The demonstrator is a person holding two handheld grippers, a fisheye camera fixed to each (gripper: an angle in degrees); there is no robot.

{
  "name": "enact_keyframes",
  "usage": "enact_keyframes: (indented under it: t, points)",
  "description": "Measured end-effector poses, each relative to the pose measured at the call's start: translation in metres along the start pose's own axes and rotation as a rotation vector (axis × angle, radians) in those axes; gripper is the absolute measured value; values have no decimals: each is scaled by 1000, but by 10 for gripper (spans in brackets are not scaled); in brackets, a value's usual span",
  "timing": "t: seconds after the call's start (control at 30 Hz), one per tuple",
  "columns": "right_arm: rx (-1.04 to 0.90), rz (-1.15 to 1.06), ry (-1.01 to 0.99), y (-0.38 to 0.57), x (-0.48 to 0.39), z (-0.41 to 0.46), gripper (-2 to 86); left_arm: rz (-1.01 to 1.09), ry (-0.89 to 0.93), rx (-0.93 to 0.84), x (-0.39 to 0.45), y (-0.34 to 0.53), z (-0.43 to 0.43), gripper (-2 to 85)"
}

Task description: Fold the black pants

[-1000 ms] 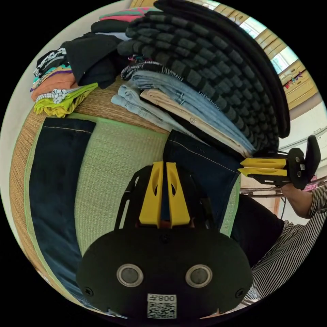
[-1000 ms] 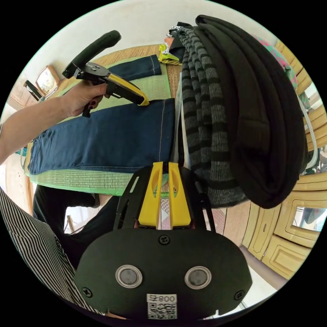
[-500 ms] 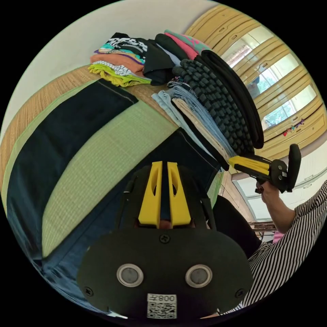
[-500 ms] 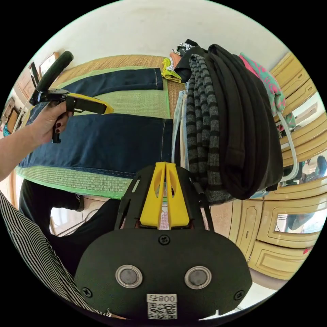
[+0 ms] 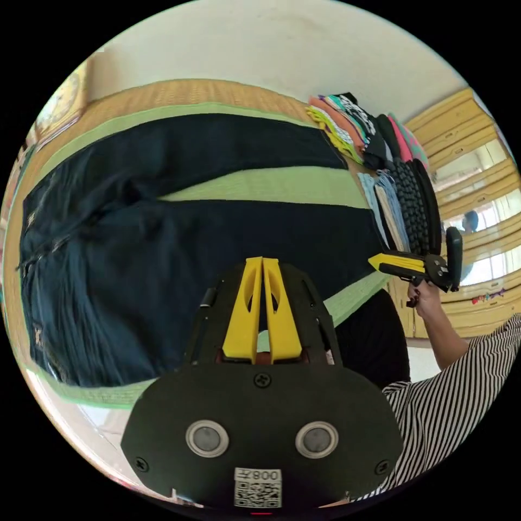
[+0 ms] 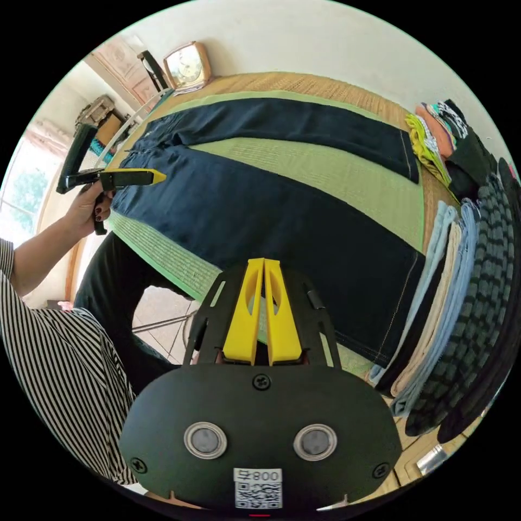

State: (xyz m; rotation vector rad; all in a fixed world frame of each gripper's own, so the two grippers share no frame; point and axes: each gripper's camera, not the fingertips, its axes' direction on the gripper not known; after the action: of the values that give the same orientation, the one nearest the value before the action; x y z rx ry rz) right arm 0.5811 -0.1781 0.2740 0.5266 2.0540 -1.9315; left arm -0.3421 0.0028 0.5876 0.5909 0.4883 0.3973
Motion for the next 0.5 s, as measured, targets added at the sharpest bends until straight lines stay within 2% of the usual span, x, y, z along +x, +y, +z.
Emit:
enact_keyframes:
  t: [0.07,0.13,0.17,0.27,0.5]
  points:
    - [-34,-80,-62,-28,-26,12,1,-190,-115,-19,-52,29,-38,1]
    - [-123,-138,-94,-55,-47,32,1,-312,-95,-84,-85,46,-57,1]
    - [-177,-184,-100,-71,-61,40,1,-363,-56,-49,-99,56,-78,1]
    - [-120,-281,-52,-116,-93,29,2,-392,-6,107,-120,69,-145,1]
    - [48,-435,34,-300,-147,10,19,-416,-46,258,-183,43,-256,1]
